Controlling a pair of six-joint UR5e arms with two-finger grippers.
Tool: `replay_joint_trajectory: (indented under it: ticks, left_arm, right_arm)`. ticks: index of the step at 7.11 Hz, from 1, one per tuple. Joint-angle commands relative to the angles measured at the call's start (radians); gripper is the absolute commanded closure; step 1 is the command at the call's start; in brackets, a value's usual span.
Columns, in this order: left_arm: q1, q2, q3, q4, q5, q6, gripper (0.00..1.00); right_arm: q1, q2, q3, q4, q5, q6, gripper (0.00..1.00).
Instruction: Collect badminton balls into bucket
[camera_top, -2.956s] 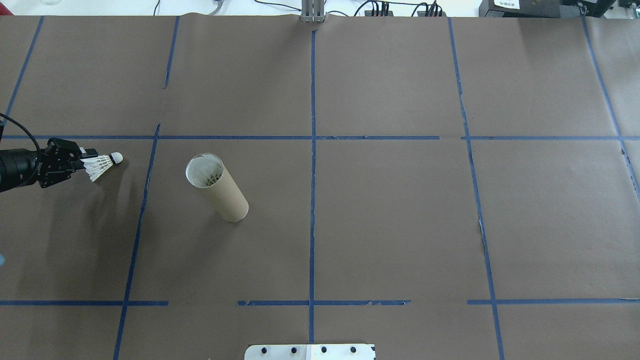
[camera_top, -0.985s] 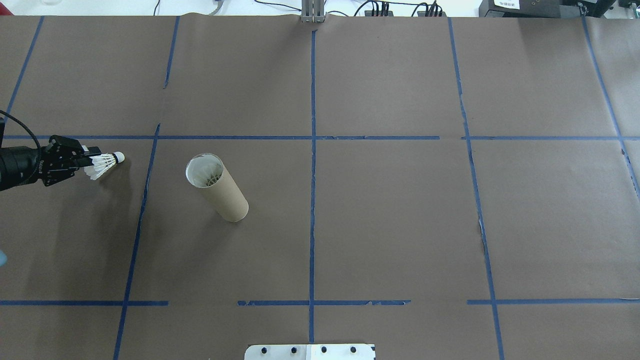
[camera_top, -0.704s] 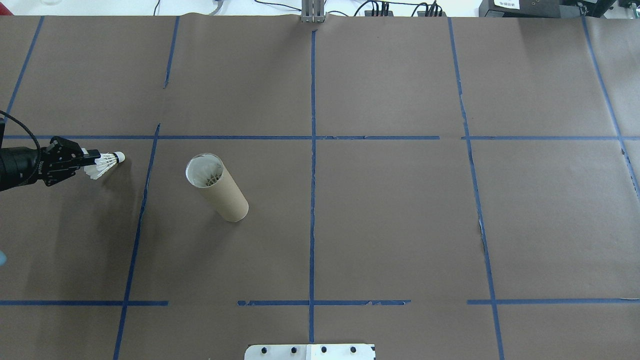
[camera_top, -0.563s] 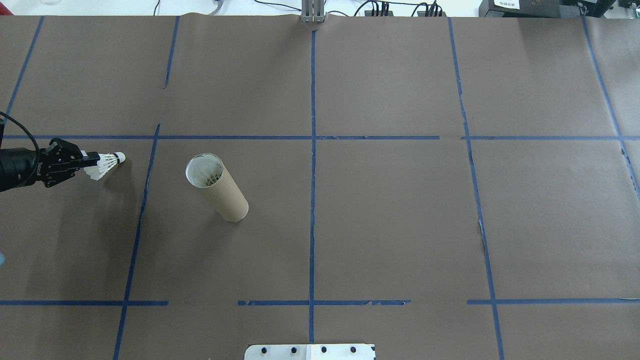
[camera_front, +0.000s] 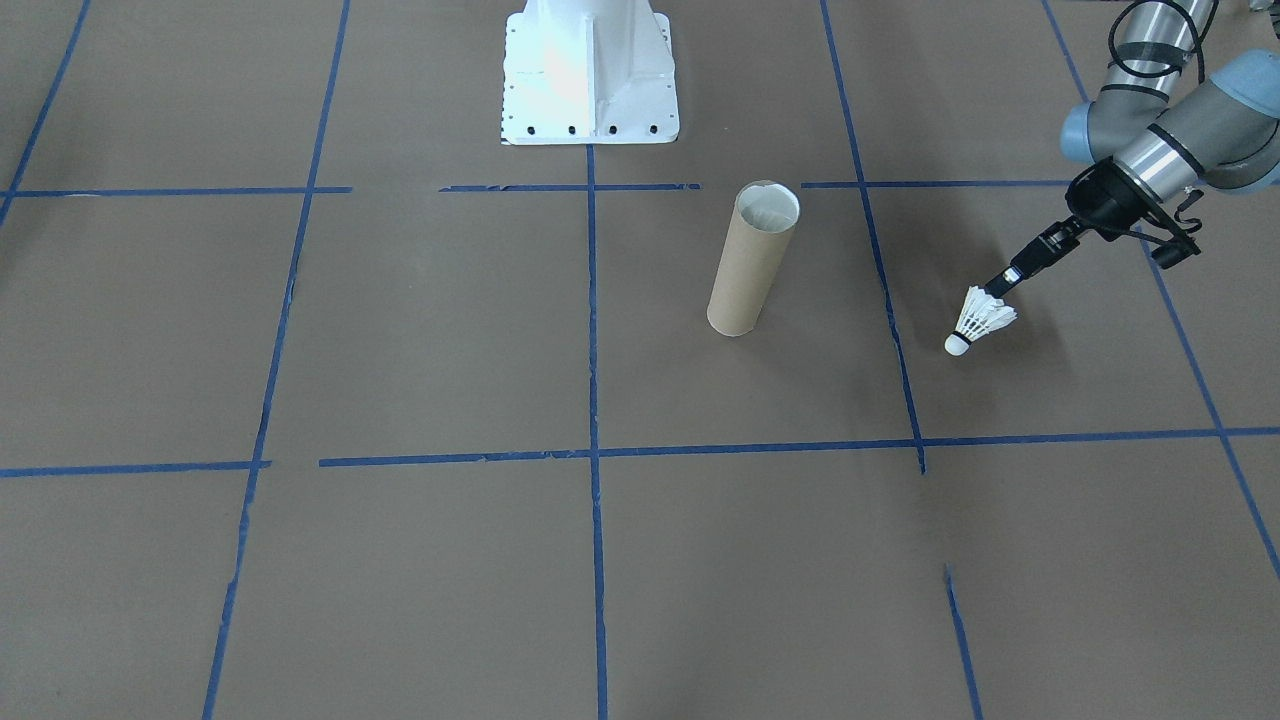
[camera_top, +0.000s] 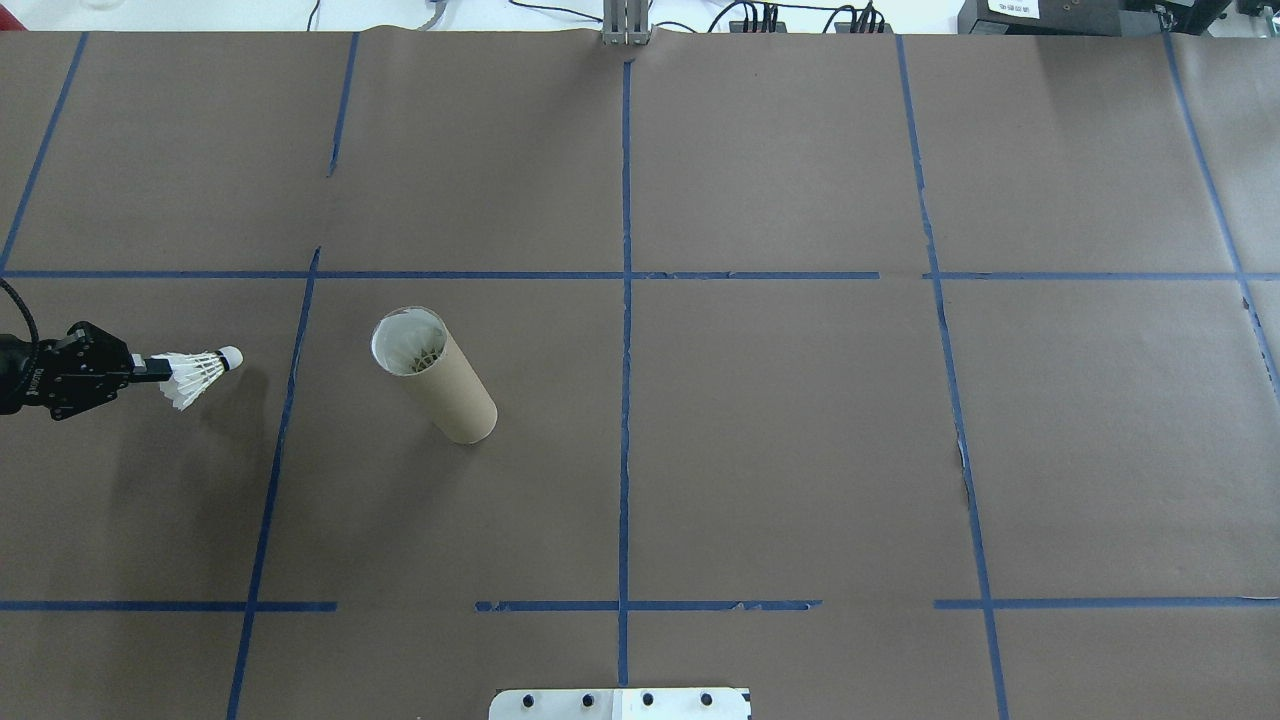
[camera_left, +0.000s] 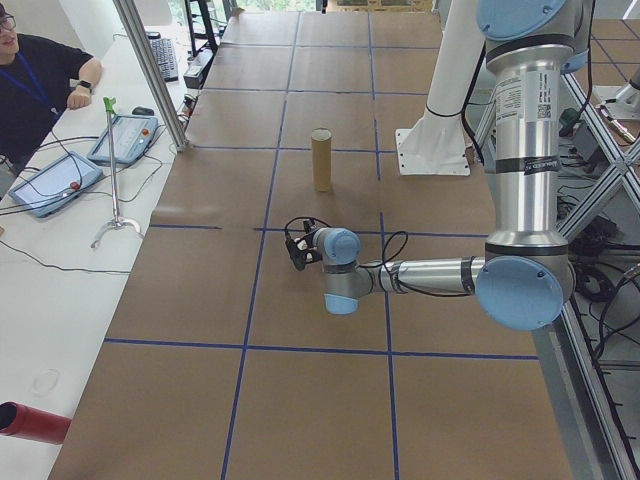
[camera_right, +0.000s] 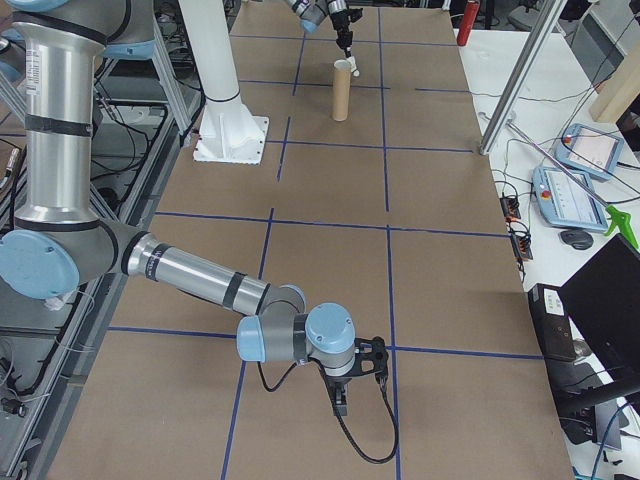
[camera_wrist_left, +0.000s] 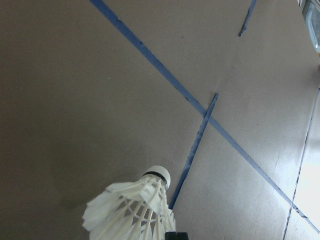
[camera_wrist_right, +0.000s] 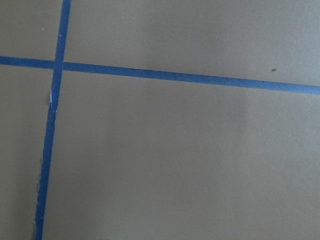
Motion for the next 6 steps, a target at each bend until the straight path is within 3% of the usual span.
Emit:
replay_joint_trajectory:
  ticks: [1, 2, 5, 6]
  left_arm:
    - [-0.002, 0.003, -0.008, 0.006, -0.015, 0.003, 1.0]
    - [-0.009, 0.003, -0.037, 0.041, -0.044, 0.003, 1.0]
    - [-0.089, 0.006, -0.258, 0.31, -0.197, 0.007, 1.0]
    - [-0.092, 0.011, -0.347, 0.422, -0.202, 0.011, 1.0]
  right_arm:
    - [0.0, 0.0, 0.001, 0.0, 0.0, -0.001, 0.0]
    - [0.0, 0.0, 0.001, 0.0, 0.0, -0.001, 0.0]
    - [0.0, 0.0, 0.001, 0.0, 0.0, -0.001, 0.0]
    - [0.0, 0.0, 0.001, 0.0, 0.0, -0.001, 0.0]
